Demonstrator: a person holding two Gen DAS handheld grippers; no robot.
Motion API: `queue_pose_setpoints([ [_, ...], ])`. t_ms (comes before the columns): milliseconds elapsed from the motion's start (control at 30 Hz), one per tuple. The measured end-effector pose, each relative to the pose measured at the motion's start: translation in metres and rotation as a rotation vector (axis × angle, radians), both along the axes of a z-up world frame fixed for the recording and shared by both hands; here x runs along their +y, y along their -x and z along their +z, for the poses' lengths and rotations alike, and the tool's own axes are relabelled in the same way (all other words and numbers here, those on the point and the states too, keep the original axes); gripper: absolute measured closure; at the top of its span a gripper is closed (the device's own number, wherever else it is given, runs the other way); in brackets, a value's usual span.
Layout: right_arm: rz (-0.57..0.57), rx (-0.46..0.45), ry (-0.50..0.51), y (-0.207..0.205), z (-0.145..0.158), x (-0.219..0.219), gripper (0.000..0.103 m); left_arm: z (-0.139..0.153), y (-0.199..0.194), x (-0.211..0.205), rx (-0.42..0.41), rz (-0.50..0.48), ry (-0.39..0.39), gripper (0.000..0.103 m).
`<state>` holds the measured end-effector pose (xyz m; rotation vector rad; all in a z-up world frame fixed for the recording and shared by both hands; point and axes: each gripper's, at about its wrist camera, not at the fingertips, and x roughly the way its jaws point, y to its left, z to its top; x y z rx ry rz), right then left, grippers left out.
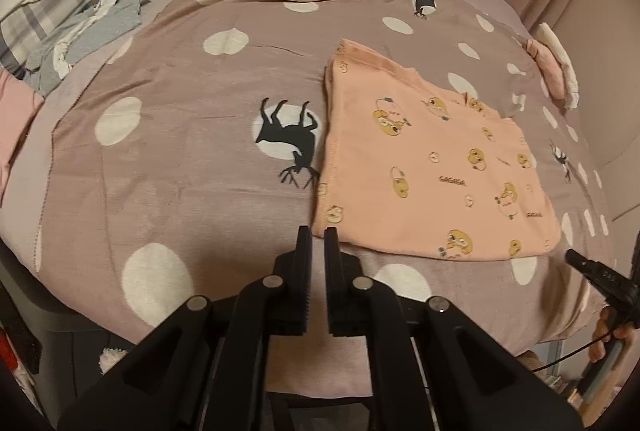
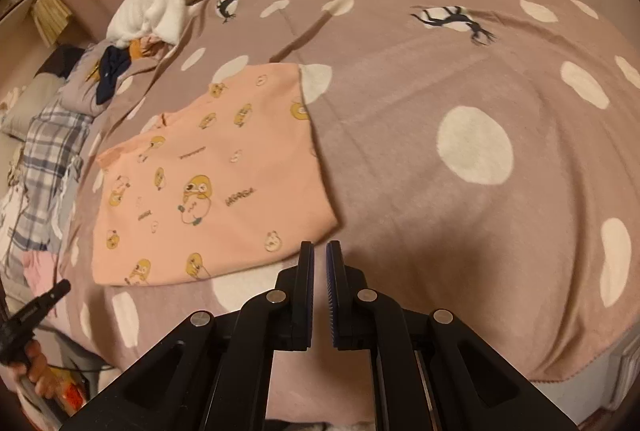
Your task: Fold small clothes
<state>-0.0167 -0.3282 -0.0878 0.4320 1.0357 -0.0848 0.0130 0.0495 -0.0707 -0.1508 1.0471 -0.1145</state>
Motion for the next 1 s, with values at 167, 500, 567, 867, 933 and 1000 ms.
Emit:
queue_pose_setpoints([
  [167,-0.005,0.016,-0.047,0.005,-0.001,-0.002,0.095,-0.005,0.004,-0.005,-0.006,-0.018,-0.073,0.044],
  [500,0.079,0.029,-0.075,0.002,-0.005,0.025,0.035,-0.001,0.016,-0.028,-0.126,-0.141,-0.059,0.022],
  [567,0.094,0.007,-0.056,0.002,-0.002,0.030,0.027,0.002,0.020,-0.030,-0.166,-0.163,-0.031,0.015],
  [867,0.129,-0.023,-0.035,0.000,-0.004,0.043,0.019,0.019,0.027,-0.037,-0.306,-0.179,-0.034,0.001],
  [933,0.127,-0.018,-0.048,0.000,-0.005,0.044,0.018,0.019,0.027,-0.038,-0.308,-0.181,-0.027,0.001],
  [1000,0.121,-0.015,-0.061,0.000,-0.007,0.045,0.017,0.017,0.026,-0.037,-0.303,-0.177,-0.022,0.000],
])
